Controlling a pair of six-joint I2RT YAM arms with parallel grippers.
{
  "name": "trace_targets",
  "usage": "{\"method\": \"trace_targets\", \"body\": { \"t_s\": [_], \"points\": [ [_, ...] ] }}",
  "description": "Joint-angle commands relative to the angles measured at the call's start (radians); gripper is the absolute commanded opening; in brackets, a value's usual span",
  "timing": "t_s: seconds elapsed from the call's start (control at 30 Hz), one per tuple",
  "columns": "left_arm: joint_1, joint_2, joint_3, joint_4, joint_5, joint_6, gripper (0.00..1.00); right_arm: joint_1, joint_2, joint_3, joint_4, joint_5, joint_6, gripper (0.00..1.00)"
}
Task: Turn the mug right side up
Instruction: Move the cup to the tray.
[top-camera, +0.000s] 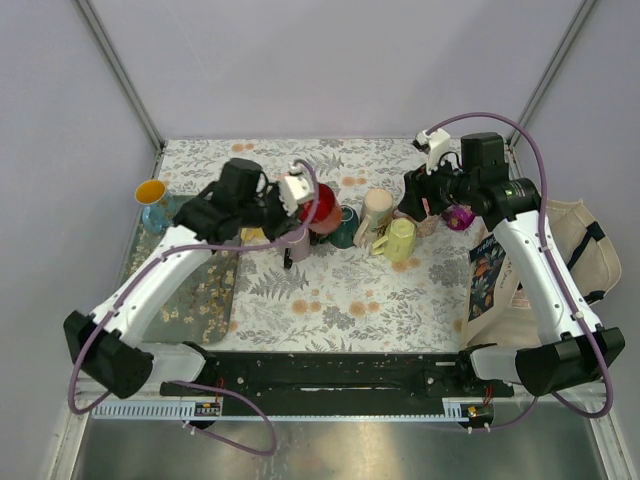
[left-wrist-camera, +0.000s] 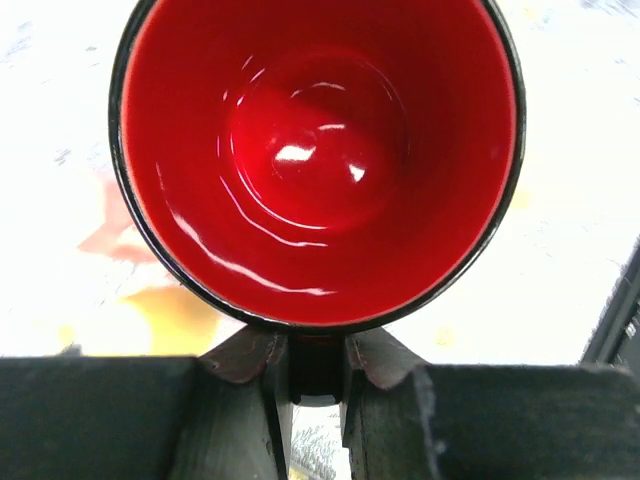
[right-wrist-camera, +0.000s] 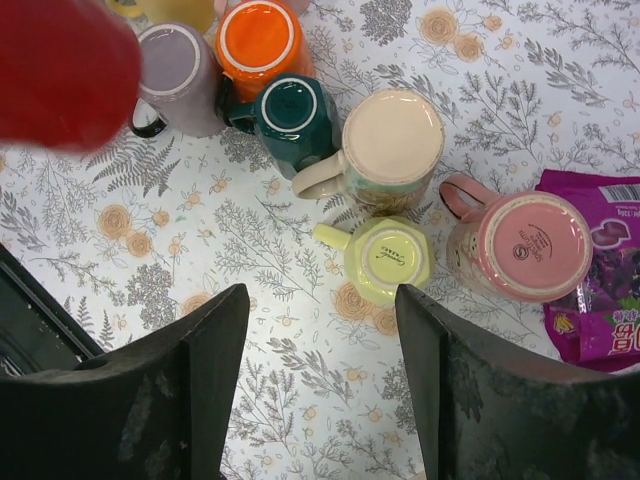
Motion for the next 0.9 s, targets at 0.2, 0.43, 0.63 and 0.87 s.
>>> {"method": "trace_targets", "body": {
  "t_s": [0.2, 0.43, 0.63, 0.87],
  "points": [
    [0.293, -0.101, -0.059, 0.197, -0.678, -0.374, 0.00, -0.005, 0.011, 0.025, 0.030, 0.030, 0.083, 0.69],
    [0.431, 0.008, -0.084, 0.246, -0.729, -0.448, 0.00, -0.007, 0.013, 0.026, 0.035, 0.024, 0.099, 0.69],
    [0.543, 0.108, -0.112, 0.284, -0.682, -0.491, 0.00, -0.005, -0.001, 0.014, 0.043, 0.024, 0.108, 0.69],
    [0.627, 0.249, -0.051, 0.257, -0.602, -0.540, 0.00, -0.007, -0.010, 0.002, 0.044, 0.029, 0.105, 0.70]
  ]
}}
